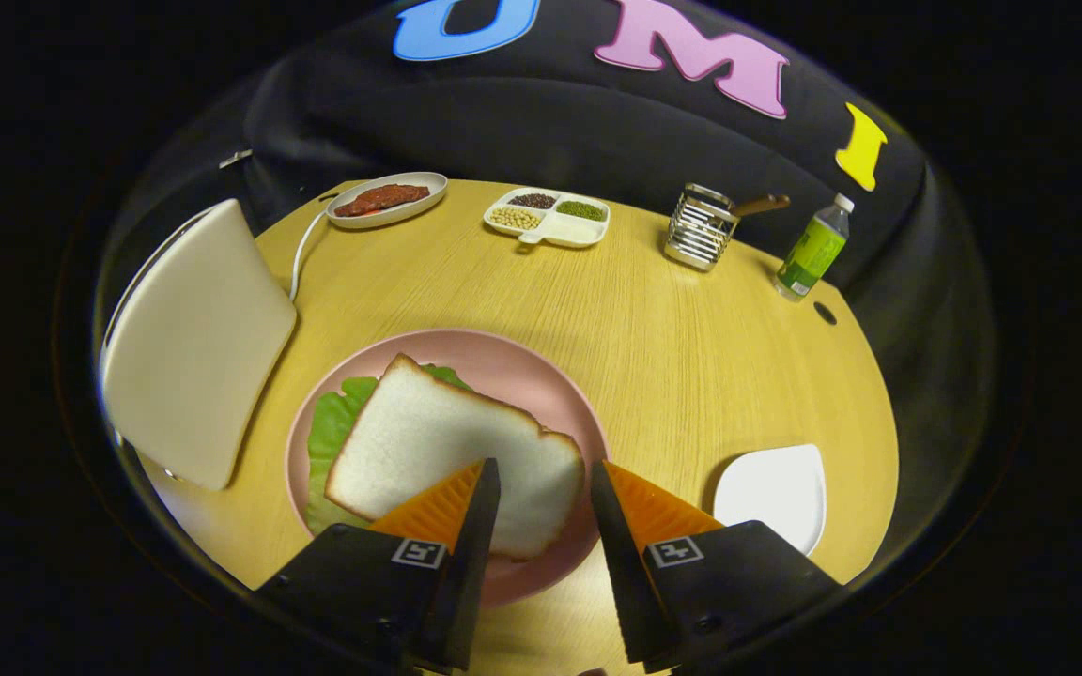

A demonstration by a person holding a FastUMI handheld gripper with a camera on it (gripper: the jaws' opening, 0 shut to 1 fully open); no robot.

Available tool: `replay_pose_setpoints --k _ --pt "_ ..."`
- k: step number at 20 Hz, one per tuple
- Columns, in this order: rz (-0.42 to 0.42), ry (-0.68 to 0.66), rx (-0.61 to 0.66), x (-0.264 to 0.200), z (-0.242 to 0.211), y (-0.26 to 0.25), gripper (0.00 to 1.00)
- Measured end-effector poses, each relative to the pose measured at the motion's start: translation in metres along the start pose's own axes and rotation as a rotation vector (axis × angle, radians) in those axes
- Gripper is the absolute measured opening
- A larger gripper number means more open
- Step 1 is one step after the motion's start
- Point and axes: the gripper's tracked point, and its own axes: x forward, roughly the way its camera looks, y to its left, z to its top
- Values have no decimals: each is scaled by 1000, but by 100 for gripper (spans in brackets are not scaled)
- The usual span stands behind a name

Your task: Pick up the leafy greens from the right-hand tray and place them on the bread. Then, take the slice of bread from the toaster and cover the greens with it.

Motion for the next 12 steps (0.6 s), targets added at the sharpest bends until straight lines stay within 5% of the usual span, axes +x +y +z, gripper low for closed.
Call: replay_pose_setpoints --k 1,2,5,8,12 --pt "-22 -18 -62 -1 2 -3 66" --pt "-33 -36 -118 -2 5 -3 82" --pt "-47 -72 -189 -7 10 -5 85" --pt "-63 -100 -170 -16 14 -13 98" --pt "-63 -160 -145 -35 25 -16 99"
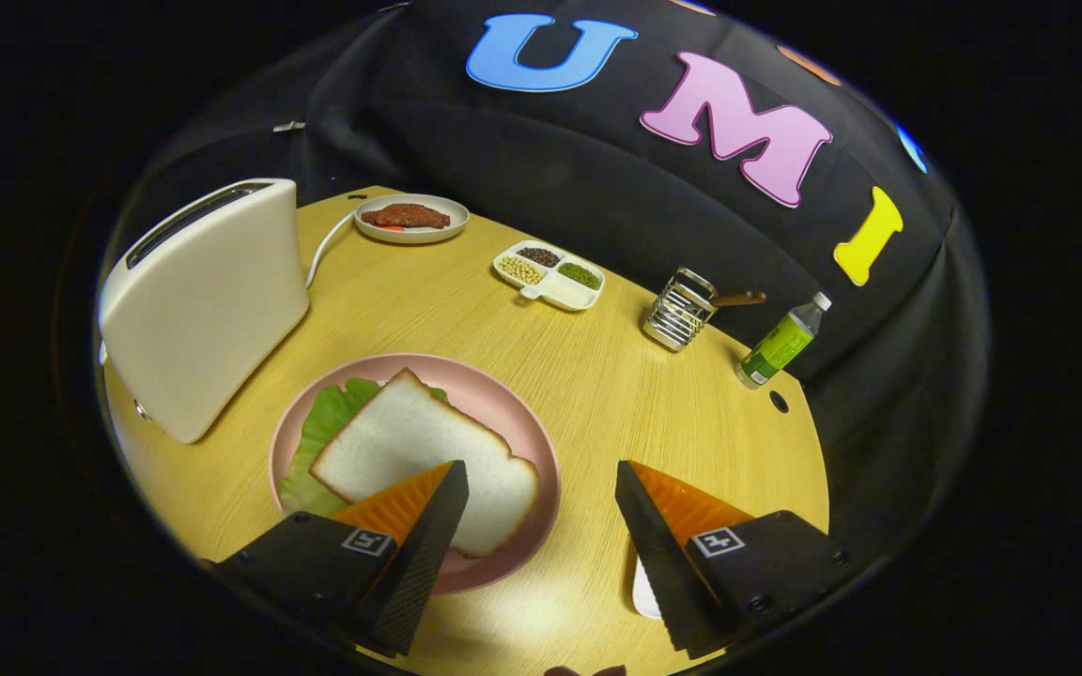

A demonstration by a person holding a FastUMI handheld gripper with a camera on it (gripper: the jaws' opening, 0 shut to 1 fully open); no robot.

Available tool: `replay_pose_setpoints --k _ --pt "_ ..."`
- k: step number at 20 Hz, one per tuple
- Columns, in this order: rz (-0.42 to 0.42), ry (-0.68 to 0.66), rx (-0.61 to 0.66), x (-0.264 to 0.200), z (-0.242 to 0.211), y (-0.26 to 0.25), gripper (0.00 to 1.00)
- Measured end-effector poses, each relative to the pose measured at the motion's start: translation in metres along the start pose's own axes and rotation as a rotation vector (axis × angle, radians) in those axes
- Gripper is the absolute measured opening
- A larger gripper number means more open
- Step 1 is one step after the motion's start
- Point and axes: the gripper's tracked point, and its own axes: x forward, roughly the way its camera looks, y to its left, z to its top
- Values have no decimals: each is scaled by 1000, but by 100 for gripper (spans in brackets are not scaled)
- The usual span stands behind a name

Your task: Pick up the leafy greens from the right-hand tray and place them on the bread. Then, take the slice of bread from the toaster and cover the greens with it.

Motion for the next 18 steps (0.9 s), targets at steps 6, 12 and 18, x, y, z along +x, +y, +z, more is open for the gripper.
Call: replay_pose_setpoints --k 6,12,18 --pt "-5 -112 49 -49 34 -15 99" --pt "-13 -269 116 -127 82 -35 99" --pt "-42 -390 157 -212 115 -57 99"
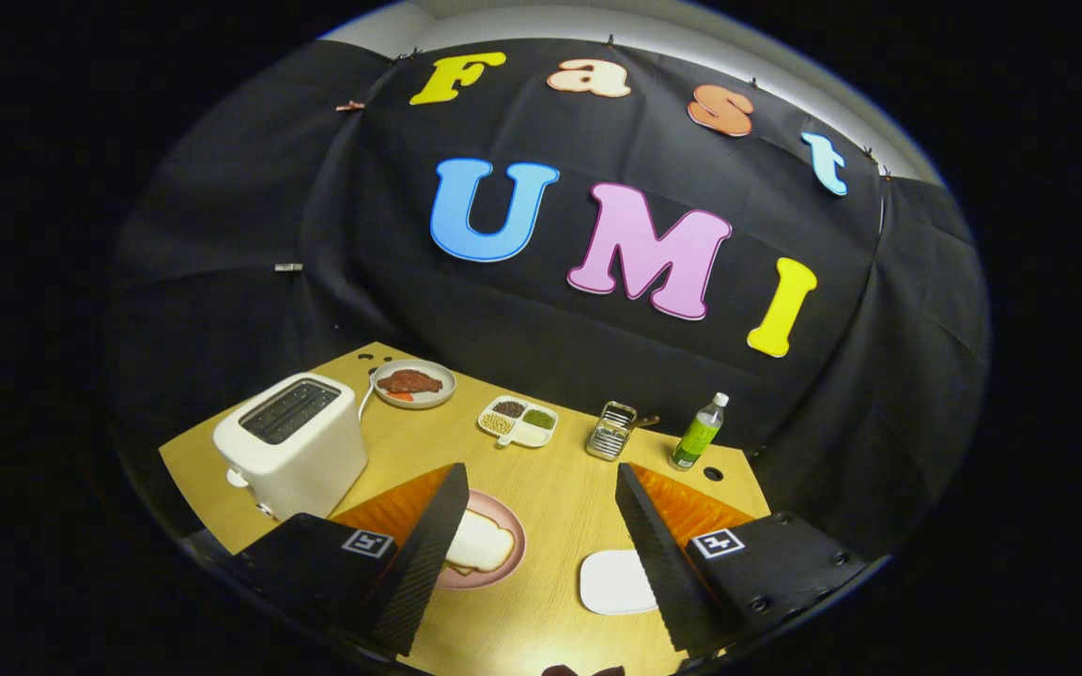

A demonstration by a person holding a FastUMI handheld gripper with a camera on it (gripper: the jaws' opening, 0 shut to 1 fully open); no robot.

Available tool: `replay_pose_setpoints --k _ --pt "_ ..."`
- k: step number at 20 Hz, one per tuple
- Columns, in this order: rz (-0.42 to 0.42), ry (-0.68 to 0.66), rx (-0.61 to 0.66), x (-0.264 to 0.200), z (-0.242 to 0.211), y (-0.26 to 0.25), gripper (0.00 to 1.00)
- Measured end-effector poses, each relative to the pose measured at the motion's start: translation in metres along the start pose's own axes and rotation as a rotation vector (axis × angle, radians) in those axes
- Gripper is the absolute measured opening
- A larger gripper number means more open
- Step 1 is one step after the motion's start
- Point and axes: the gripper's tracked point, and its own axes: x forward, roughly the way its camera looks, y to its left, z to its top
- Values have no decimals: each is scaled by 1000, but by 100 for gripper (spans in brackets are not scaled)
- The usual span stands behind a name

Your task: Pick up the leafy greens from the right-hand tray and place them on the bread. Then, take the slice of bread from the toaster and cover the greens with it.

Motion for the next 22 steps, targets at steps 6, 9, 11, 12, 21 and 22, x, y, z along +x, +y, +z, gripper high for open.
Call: replay_pose_setpoints --k 6,9,11,12,21,22 --pt "-100 -108 29 -61 44 -29 98" --pt "-136 -138 64 -81 53 -37 98" --pt "-164 -151 58 -91 55 -47 98" --pt "-171 -152 54 -97 56 -49 98" --pt "-182 -145 62 -111 46 -60 98" --pt "-180 -146 67 -111 46 -61 98"
